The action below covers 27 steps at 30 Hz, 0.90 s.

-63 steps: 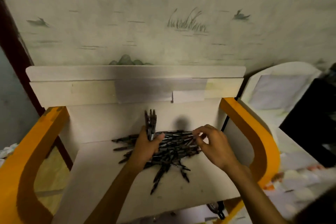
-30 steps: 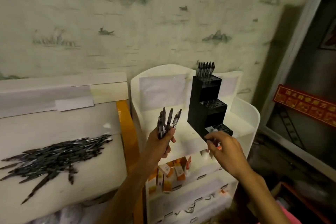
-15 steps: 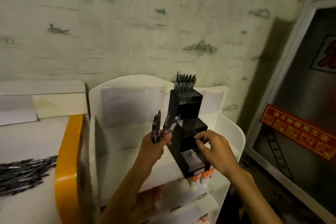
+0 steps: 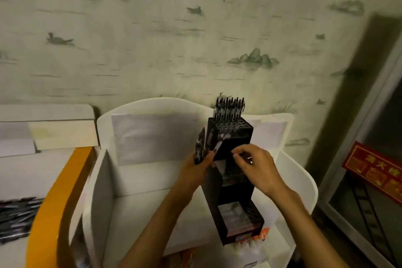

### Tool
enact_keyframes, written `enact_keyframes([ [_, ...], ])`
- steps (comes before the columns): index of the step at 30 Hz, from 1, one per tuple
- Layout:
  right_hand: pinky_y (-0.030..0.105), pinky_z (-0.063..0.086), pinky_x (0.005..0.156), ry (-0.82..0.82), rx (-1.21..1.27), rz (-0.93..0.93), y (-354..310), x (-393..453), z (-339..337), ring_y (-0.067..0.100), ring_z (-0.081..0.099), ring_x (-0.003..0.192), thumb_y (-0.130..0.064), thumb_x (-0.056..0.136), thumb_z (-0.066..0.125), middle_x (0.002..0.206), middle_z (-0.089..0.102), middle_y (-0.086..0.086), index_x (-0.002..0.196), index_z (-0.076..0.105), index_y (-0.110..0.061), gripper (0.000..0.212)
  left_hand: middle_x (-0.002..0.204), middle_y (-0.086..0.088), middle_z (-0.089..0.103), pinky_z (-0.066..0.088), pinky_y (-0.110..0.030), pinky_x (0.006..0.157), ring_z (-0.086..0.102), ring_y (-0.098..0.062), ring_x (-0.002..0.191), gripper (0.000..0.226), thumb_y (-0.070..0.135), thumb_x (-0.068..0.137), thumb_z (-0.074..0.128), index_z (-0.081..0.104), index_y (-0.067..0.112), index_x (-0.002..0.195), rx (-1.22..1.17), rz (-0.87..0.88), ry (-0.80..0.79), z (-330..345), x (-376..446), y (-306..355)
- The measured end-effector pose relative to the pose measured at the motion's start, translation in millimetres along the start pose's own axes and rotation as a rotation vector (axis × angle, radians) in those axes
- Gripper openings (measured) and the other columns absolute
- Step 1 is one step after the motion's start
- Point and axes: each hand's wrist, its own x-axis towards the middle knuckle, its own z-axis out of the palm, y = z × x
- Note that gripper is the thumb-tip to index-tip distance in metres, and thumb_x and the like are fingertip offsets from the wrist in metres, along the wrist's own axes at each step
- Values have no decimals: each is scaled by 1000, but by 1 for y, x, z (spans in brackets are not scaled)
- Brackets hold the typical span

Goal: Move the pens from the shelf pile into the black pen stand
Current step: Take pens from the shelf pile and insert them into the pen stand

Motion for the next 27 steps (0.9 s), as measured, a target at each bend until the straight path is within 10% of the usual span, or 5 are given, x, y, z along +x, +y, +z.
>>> enact_keyframes([
  [20, 29, 60, 67, -37, 876, 223, 78, 132, -31, 22, 73, 75, -14, 92, 64, 82, 75, 11, 91, 70, -5, 11, 65, -1, 65, 37, -21, 44, 48, -11, 45, 25, 35, 96, 62, 69, 11, 91, 69, 166, 236, 105, 85, 19],
  [24, 41, 61, 71, 199, 754, 237, 103, 175, -42, 23, 73, 74, -23, 90, 66, 83, 74, 8, 88, 68, -10, 13, 62, -9, 66, 48, -45, 49, 59, -25, 51, 31, 44, 94, 60, 69, 14, 93, 86, 152, 389, 99, 89, 20],
  [27, 26, 57, 66, 305, 510, 121, 107, 195, -50, 15, 70, 74, -26, 92, 65, 84, 72, 2, 91, 67, -11, 16, 86, -14, 61, 47, -57, 58, 61, -34, 69, 39, 39, 100, 54, 60, 3, 115, 74, 135, 398, 83, 92, 20],
])
